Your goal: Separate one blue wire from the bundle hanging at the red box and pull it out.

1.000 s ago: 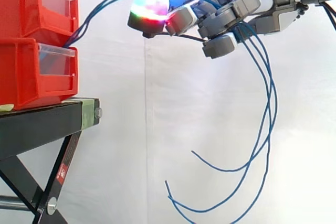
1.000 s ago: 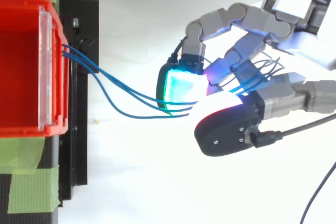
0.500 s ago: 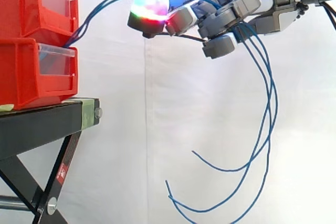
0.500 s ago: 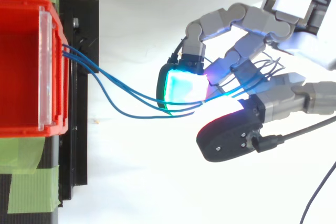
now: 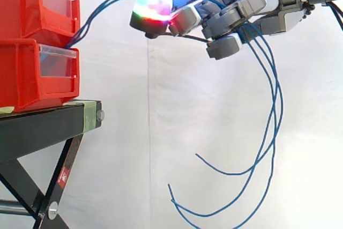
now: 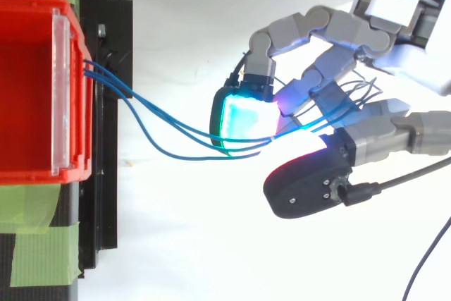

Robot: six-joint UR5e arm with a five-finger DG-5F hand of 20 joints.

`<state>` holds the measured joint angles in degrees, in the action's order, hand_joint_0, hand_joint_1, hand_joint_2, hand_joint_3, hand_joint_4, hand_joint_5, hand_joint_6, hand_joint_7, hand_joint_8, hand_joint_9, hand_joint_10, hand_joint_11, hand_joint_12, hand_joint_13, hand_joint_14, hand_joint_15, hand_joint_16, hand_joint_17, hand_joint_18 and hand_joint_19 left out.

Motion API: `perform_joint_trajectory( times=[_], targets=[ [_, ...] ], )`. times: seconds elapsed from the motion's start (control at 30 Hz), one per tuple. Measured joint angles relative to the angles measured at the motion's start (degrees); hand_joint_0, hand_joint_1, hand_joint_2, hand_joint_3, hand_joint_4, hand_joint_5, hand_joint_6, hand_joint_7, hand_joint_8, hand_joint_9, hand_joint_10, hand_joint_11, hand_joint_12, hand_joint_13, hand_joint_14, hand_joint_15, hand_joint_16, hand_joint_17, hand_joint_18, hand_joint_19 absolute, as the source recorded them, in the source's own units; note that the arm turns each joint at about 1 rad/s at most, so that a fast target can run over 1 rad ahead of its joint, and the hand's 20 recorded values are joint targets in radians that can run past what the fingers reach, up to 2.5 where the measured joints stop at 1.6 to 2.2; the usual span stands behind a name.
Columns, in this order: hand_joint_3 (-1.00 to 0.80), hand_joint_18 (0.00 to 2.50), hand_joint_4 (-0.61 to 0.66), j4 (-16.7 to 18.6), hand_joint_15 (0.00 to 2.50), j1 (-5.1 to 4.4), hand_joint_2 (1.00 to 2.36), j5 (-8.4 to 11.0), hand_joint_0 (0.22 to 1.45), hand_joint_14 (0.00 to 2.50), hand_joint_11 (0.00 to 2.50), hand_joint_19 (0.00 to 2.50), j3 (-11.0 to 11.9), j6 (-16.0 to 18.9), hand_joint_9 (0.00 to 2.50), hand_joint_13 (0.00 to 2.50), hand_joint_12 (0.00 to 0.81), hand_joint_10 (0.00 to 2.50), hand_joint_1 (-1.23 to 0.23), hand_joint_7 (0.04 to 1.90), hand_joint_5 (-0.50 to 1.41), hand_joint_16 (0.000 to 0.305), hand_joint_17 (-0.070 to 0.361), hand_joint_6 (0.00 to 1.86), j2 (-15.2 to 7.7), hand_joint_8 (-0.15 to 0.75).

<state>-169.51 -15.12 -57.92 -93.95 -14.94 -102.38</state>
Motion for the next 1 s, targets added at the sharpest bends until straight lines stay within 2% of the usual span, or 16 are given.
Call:
perform_joint_trajectory(
  times=[0.43,0.57,0.9,1.0],
  targets=[
    [-0.27,1.03,0.24,0.0,1.11,0.0,1.02,0.0,0.75,2.13,1.62,1.49,0.0,0.0,0.99,1.08,0.344,0.0,-0.84,1.06,-0.24,0.045,0.102,0.86,0.0,0.341],
    [-0.24,0.96,0.2,0.0,1.11,0.0,1.02,0.0,0.78,2.15,1.63,1.49,0.0,0.0,0.9,1.02,0.342,0.01,-0.88,1.07,-0.25,0.045,0.101,0.86,0.0,0.321],
    [-0.3,0.92,0.2,-0.1,1.11,0.0,1.02,0.01,0.79,2.13,1.65,1.46,0.0,0.1,0.8,0.97,0.341,0.01,-0.93,1.09,-0.27,0.047,0.105,0.85,0.0,0.318],
    [-0.36,0.94,0.22,-0.1,1.13,0.0,1.01,0.01,0.73,2.09,1.65,1.44,0.0,0.1,0.8,0.99,0.343,0.01,-0.92,1.08,-0.26,0.047,0.105,0.84,0.0,0.326]
  ],
)
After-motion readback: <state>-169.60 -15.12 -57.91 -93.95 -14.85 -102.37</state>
